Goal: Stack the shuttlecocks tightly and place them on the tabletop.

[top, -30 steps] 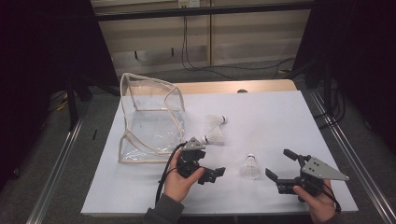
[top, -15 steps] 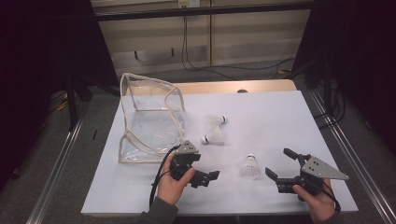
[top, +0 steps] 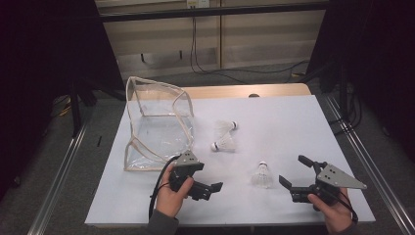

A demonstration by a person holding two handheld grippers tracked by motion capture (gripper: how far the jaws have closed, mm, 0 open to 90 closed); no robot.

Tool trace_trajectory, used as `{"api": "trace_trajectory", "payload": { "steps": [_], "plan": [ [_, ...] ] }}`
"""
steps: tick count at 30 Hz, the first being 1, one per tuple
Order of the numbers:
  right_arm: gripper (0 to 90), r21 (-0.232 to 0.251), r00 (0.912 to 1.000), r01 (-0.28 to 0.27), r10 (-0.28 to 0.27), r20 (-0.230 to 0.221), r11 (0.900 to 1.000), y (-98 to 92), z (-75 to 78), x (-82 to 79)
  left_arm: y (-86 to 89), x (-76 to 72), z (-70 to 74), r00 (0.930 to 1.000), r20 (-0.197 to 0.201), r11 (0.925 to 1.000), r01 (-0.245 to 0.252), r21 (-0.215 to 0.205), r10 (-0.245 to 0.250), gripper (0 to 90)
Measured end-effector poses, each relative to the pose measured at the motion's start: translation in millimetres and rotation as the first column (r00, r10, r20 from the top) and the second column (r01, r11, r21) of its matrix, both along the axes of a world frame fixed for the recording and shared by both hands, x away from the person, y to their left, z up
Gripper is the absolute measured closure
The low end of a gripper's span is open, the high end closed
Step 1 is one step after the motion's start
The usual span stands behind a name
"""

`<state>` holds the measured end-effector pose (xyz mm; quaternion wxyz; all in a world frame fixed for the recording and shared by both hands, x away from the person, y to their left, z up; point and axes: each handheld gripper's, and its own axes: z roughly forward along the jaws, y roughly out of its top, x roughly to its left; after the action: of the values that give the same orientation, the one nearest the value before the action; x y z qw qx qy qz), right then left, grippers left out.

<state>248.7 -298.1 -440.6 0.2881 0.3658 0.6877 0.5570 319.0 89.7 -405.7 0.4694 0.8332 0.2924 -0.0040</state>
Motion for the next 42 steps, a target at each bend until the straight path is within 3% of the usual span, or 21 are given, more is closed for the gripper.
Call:
{"api": "trace_trajectory", "payload": {
  "steps": [42],
  "plan": [
    [4.4, 0.0, 0.9997, -0.024, 0.024, -0.001, 1.0, 4.7, 0.3, 8.5, 46.6, -7.4, -3.9, 0.9992, 0.02, 0.9994, -0.034, -0.008, 0.035, 3.9]
  ]
}}
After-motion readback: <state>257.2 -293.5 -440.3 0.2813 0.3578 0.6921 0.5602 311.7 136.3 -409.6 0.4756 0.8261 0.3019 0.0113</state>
